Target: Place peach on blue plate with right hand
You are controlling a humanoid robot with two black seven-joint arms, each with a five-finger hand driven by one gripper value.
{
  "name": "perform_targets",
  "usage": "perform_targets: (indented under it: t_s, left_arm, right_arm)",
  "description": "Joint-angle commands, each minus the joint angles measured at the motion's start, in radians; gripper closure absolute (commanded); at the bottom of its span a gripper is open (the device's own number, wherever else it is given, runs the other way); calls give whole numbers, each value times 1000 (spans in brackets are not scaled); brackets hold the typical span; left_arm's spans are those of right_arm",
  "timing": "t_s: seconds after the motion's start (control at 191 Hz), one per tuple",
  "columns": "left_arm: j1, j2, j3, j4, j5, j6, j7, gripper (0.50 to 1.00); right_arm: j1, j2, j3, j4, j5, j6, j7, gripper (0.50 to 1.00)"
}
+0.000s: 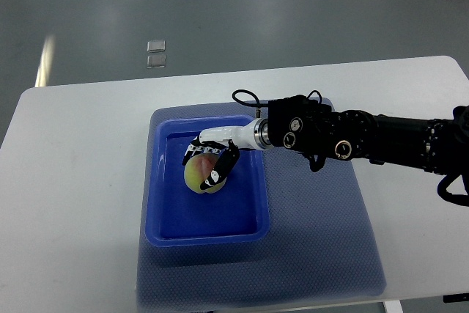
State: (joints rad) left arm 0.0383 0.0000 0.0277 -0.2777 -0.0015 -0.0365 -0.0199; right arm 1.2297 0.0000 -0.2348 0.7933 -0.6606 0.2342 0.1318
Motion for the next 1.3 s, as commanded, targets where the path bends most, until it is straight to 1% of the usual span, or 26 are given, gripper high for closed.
perform_targets:
  t_s: [0.0, 0.052, 0.079, 0.226, 0.294, 0.341, 0.346, 0.399, 0.499, 0.53, 0.577, 0.582, 0.656, 0.698, 0.756, 0.813, 0.903, 0.95, 0.997, 1.044, 1.049, 1.081, 1.144, 1.202, 1.296]
  left_arm:
    - [0, 0, 0, 0, 0, 0, 0, 500]
    - [0, 0, 0, 0, 0, 0, 0, 500]
    - [0, 0, 0, 0, 0, 1, 0, 500]
    - [0, 0, 0, 0, 0, 0, 0, 500]
    - [0, 0, 0, 0, 0, 0, 0, 500]
    - [0, 0, 0, 0, 0, 0, 0, 500]
    - [0, 0, 0, 0, 0, 0, 0, 500]
    - [0, 0, 0, 0, 0, 1, 0, 500]
    - [0, 0, 0, 0, 0, 0, 0, 500]
    - [0, 0, 0, -1, 0, 0, 0, 500]
    - [0, 0, 0, -1, 0, 0, 0, 500]
    - [0, 0, 0, -9, 0, 1, 0, 500]
    - [-1, 0, 0, -15, 0, 1, 0, 500]
    - [0, 0, 0, -15, 0, 1, 0, 500]
    - [-2, 0, 0, -18, 0, 1, 2, 500]
    - [-2, 0, 0, -20, 0, 1, 2, 500]
    - [-5, 0, 0, -20, 0, 1, 2, 500]
    - [-6, 0, 0, -20, 2, 1, 15, 500]
    - [-5, 0, 0, -20, 2, 1, 28, 500]
    - [-5, 0, 0, -20, 2, 1, 28, 500]
    - [-6, 0, 0, -21, 0, 1, 43, 500]
    - [-5, 0, 0, -24, 0, 1, 48, 500]
    - [-6, 0, -2, -26, 0, 1, 49, 500]
    - [-5, 0, -2, -28, 0, 1, 49, 500]
    - [-5, 0, -2, -28, 0, 1, 49, 500]
  right_arm:
    - [1, 0, 5, 0, 3, -1, 2, 609]
    - [2, 0, 6, 0, 3, -1, 2, 595]
    - [4, 0, 6, 0, 4, -1, 2, 570]
    - [13, 0, 12, 1, 15, 0, 2, 568]
    - [50, 0, 17, 6, 19, 5, 2, 568]
    - [50, 0, 17, 6, 19, 5, 2, 568]
    - [77, 0, 29, 12, 19, 7, 3, 568]
    - [90, -2, 48, 12, 19, 11, 3, 568]
    - [102, -80, 129, 12, 19, 16, 5, 568]
    - [99, -120, 183, 14, 21, 17, 5, 568]
    - [99, -120, 183, 14, 21, 17, 5, 568]
    - [88, -156, 245, 12, 21, 20, 5, 568]
    - [48, -205, 365, 12, 21, 17, 6, 568]
    - [14, -222, 433, 11, 26, 19, 6, 568]
    - [-64, -252, 581, 11, 42, 19, 6, 568]
    - [-137, -255, 710, 11, 59, 17, 6, 568]
    - [-260, -242, 908, 11, 105, 16, 8, 568]
    - [-335, -233, 1015, 11, 144, 13, 8, 568]
    - [-387, -213, 1092, 11, 174, 10, 8, 568]
    - [-388, -213, 1092, 11, 174, 10, 8, 568]
    - [-436, -178, 1171, 6, 218, 10, 8, 568]
    - [-461, -155, 1219, 0, 252, 10, 8, 568]
    - [-506, -124, 1281, -6, 311, 13, 8, 568]
    - [-535, -118, 1309, -9, 348, 13, 14, 568]
    - [-564, -115, 1315, -25, 394, 11, 48, 568]
